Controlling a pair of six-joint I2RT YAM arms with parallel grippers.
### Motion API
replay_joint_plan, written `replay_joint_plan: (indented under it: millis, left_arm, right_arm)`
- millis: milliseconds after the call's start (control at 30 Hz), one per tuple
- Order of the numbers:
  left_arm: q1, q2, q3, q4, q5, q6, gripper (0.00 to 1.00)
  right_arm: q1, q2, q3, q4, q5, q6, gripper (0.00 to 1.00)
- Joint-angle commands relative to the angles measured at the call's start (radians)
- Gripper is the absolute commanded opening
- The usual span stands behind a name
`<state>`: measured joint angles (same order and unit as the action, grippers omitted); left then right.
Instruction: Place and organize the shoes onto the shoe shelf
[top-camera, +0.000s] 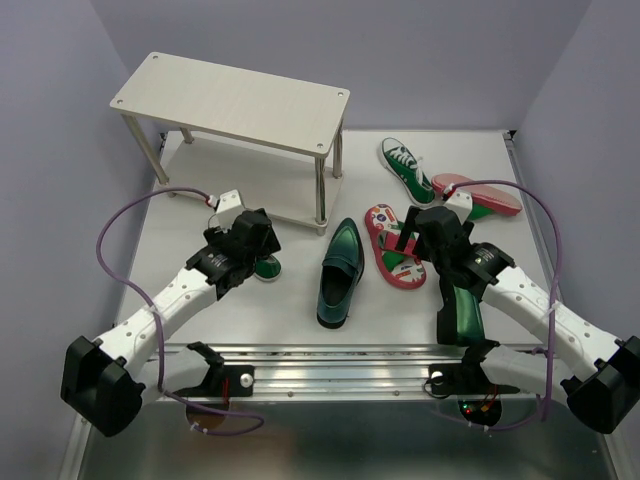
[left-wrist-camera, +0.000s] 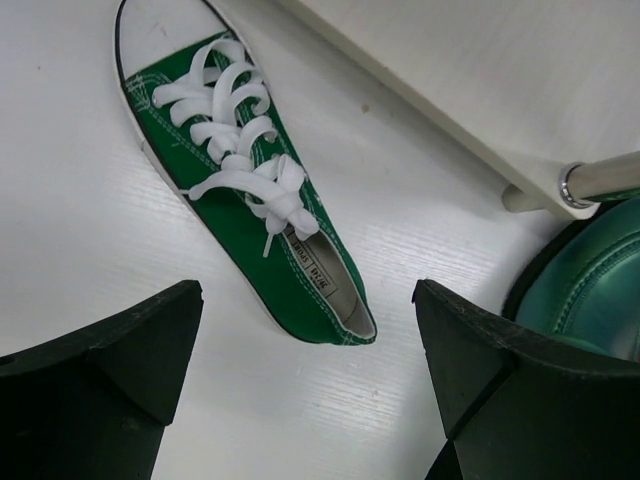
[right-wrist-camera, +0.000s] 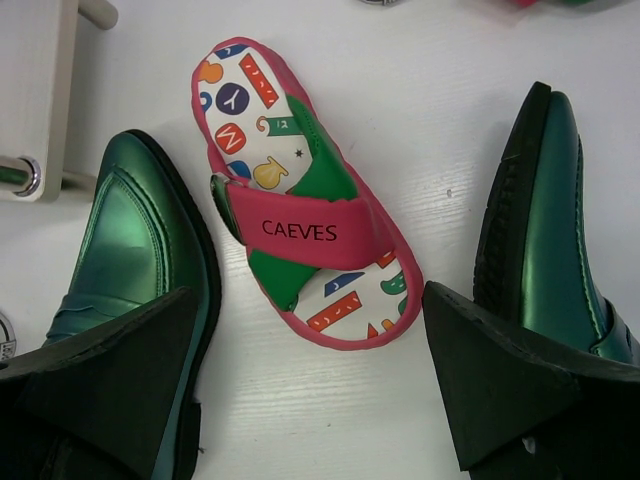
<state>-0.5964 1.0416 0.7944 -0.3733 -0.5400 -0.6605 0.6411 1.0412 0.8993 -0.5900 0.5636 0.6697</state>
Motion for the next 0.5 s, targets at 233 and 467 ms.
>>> replay_joint_plan:
  millis: [233, 467]
  left_arm:
    - [-0.005, 0.147, 0.066, -0.056, 0.029, -0.108, 0.90]
    - [-0.005, 0.167, 0.032, 0.042, 0.098, -0.149, 0.79]
  right_arm:
    - [-0.003, 0.003, -0.011, 0.067, -0.005, -0.004, 1.00]
    - [-0.003, 0.039, -0.005, 0.088, -0.031, -0.001, 1.00]
